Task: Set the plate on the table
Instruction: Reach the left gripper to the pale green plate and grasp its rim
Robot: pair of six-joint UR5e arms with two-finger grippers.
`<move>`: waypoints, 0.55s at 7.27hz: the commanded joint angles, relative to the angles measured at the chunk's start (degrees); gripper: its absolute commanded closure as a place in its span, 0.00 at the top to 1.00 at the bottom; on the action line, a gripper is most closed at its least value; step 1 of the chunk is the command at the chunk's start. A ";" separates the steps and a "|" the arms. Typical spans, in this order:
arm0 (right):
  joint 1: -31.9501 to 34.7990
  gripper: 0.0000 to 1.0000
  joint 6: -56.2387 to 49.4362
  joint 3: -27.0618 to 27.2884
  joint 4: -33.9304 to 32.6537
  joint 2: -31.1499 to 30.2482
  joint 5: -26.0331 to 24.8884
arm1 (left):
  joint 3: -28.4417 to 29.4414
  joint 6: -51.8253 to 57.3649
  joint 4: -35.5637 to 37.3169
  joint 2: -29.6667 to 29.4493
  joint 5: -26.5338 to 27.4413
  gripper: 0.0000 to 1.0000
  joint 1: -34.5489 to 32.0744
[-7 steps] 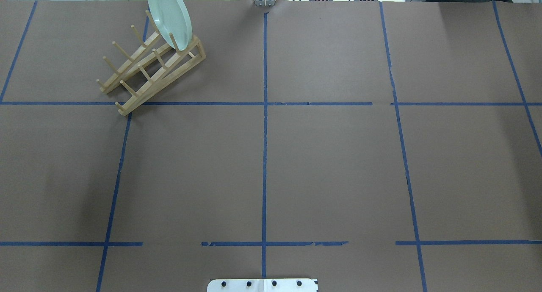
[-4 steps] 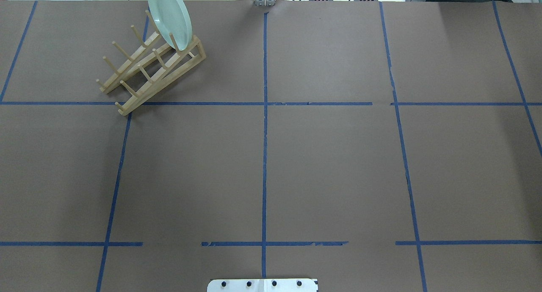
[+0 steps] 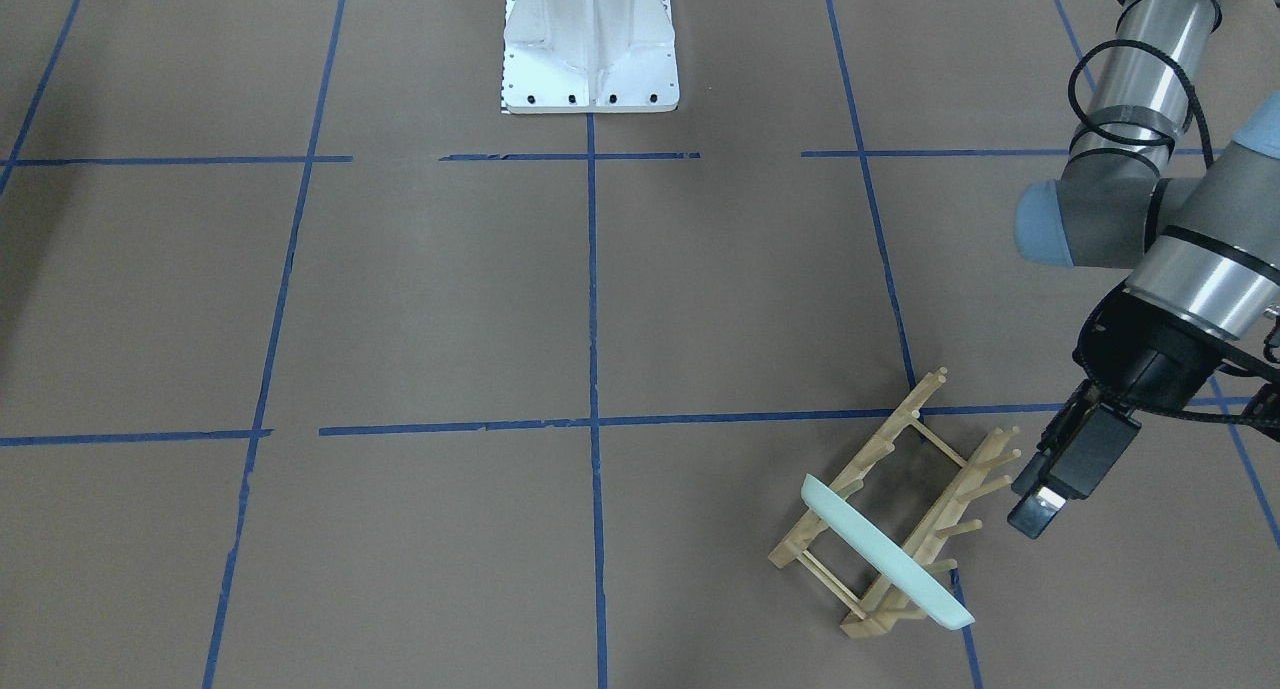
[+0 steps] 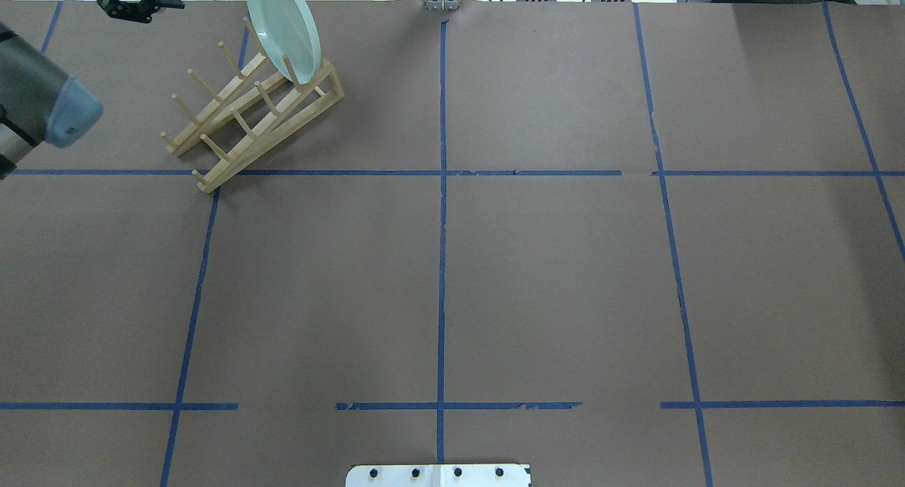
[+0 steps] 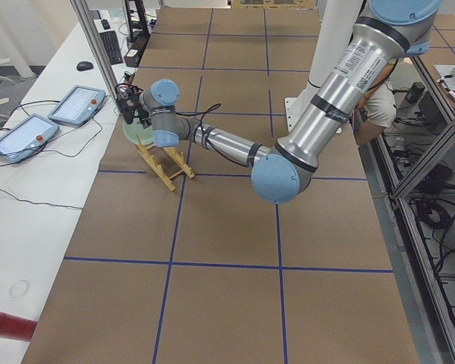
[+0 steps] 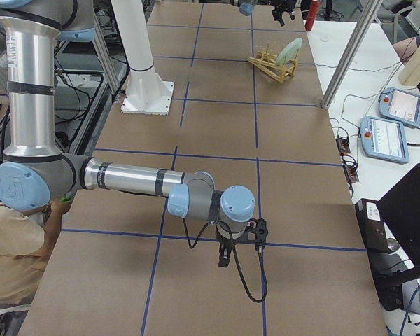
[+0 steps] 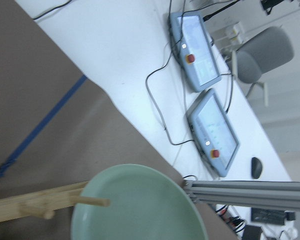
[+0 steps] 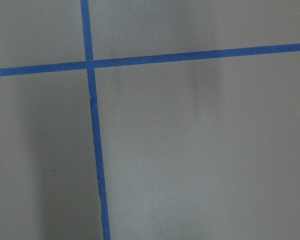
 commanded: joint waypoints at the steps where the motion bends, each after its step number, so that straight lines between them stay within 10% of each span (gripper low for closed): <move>1: 0.00 1.00 0.00 0.01 0.00 0.00 0.00 | 6.98 -0.41 -1.52 -4.99 1.56 0.96 2.59; 4: 0.00 1.00 0.00 0.01 0.00 0.00 0.00 | 10.24 -0.32 -1.52 -7.89 1.73 0.81 3.74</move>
